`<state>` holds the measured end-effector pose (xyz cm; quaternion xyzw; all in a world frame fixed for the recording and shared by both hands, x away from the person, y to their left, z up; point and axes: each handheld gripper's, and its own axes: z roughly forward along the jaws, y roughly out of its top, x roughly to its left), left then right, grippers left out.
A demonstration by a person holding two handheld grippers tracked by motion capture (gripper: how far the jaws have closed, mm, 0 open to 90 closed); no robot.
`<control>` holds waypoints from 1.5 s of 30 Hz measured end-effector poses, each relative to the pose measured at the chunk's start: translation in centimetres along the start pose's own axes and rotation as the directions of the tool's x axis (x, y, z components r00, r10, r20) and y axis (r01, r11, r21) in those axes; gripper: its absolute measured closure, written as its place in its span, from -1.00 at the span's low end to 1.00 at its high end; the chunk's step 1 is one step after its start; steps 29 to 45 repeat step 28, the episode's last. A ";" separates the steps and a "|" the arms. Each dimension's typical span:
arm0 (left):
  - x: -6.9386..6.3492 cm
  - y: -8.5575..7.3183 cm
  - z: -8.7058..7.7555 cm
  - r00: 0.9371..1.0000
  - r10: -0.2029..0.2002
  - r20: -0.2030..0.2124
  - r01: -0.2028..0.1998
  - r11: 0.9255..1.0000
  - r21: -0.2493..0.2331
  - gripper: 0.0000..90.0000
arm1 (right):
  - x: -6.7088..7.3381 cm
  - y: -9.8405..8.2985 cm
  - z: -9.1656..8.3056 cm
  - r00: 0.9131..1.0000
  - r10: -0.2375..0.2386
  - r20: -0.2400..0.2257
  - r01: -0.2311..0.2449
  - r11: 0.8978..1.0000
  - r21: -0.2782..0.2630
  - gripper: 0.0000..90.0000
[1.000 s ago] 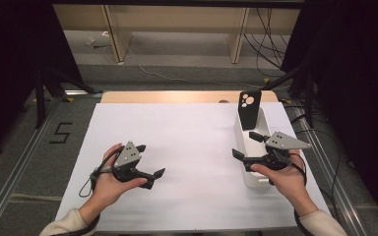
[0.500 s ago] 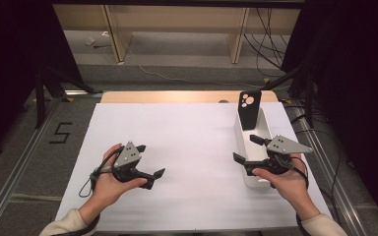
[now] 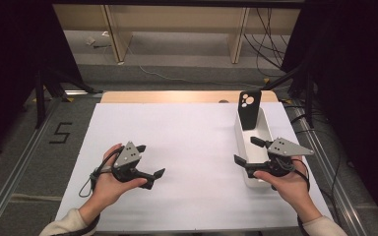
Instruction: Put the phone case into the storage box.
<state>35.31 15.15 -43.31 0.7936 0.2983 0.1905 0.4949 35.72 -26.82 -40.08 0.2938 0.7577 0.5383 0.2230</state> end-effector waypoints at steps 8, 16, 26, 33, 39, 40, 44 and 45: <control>0.0 0.0 0.0 1.000 0.002 0.001 -0.002 1.000 0.001 -1.00 | 0.1 -0.2 0.1 1.000 -0.001 -0.003 0.001 1.000 0.005 -0.68; 0.0 0.0 0.0 1.000 0.000 0.002 0.000 1.000 0.000 -1.00 | 0.2 -0.1 0.1 1.000 -0.005 -0.008 0.005 1.000 0.007 -0.68; 0.0 0.1 0.1 1.000 -0.002 0.008 0.002 1.000 -0.009 -1.00 | 0.2 0.0 0.1 1.000 -0.004 -0.003 0.004 1.000 -0.004 -0.69; 0.0 0.2 0.1 1.000 -0.004 0.008 0.004 1.000 -0.009 -1.00 | 0.2 0.0 0.0 1.000 -0.001 -0.002 0.001 1.000 -0.008 -0.70; 0.0 0.2 0.1 1.000 -0.004 0.008 0.004 1.000 -0.009 -1.00 | 0.2 0.0 0.0 1.000 -0.001 -0.002 0.001 1.000 -0.008 -0.70; 0.0 0.2 0.1 1.000 -0.004 0.008 0.004 1.000 -0.009 -1.00 | 0.2 0.0 0.0 1.000 -0.001 -0.002 0.001 1.000 -0.008 -0.70; 0.0 0.2 0.1 1.000 -0.004 0.008 0.004 1.000 -0.009 -1.00 | 0.2 0.0 0.0 1.000 -0.001 -0.002 0.001 1.000 -0.008 -0.70; 0.0 0.2 0.1 1.000 -0.004 0.008 0.004 1.000 -0.009 -1.00 | 0.2 0.0 0.0 1.000 -0.001 -0.002 0.001 1.000 -0.008 -0.70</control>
